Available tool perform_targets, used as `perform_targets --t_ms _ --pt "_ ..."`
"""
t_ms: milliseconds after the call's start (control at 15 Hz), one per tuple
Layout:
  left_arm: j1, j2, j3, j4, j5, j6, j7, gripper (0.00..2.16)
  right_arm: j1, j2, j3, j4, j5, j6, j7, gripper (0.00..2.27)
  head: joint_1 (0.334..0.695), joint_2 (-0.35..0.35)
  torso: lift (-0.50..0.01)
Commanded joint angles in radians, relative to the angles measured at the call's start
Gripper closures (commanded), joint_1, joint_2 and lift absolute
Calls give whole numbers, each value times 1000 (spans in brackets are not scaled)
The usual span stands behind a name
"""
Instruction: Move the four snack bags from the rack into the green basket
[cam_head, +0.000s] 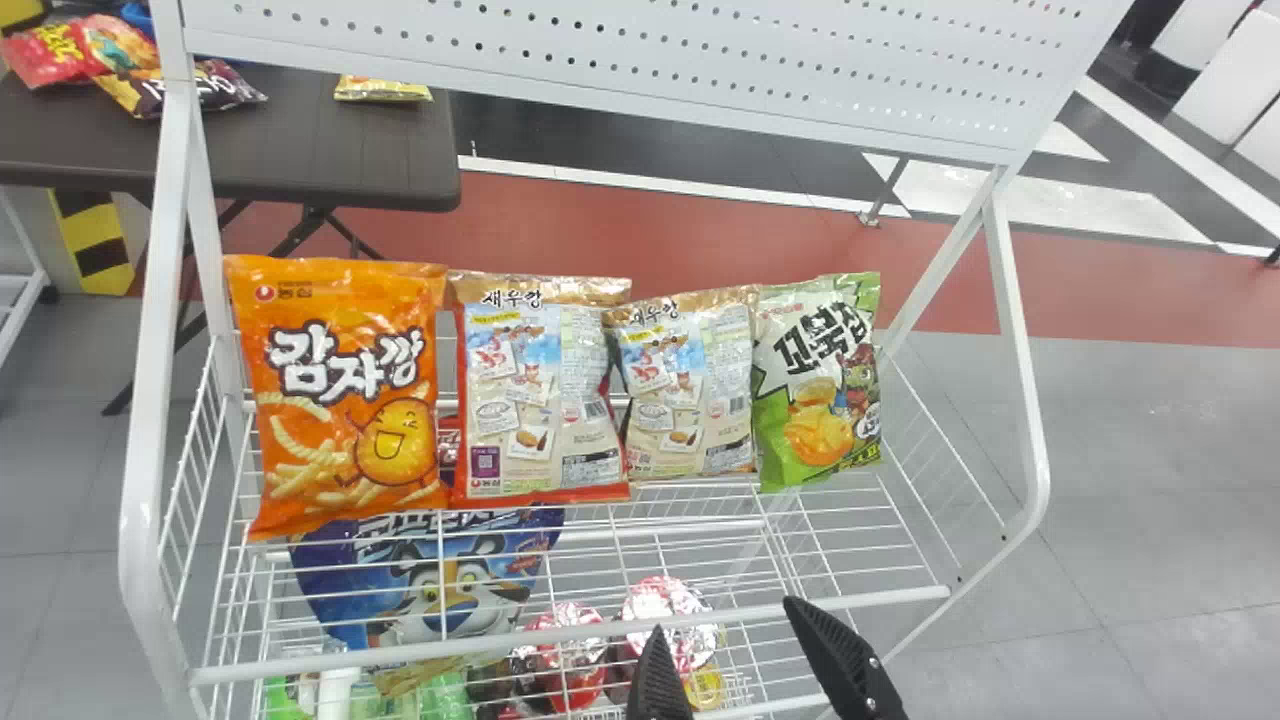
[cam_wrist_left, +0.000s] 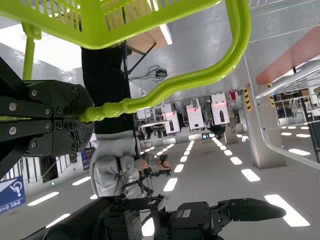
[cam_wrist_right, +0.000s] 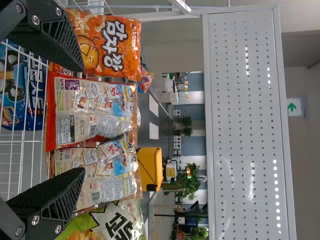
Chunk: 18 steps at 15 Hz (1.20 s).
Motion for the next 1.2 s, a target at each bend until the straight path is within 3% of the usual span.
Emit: perform_targets --t_ms 0,400,533,933,1133 --pt "-3 0 0 1 -1 0 0 1929 -2 0 0 3 -2 0 0 107 695 -350 0" --pt "-5 0 -17 1 -10 0 -2 1929 -100 -2 -9 70 -8 37 12 107 695 -350 0" --pt "-6 0 -36 4 -15 0 8 1929 -215 -2 3 128 2 77 40 107 695 -350 0" --pt "-11 3 -60 4 -30 3 -2 1929 -631 9 210 348 9 319 35 107 695 -350 0" --pt "-20 14 -108 7 -45 0 3 1929 -786 49 265 457 17 399 26 107 695 -254 0"
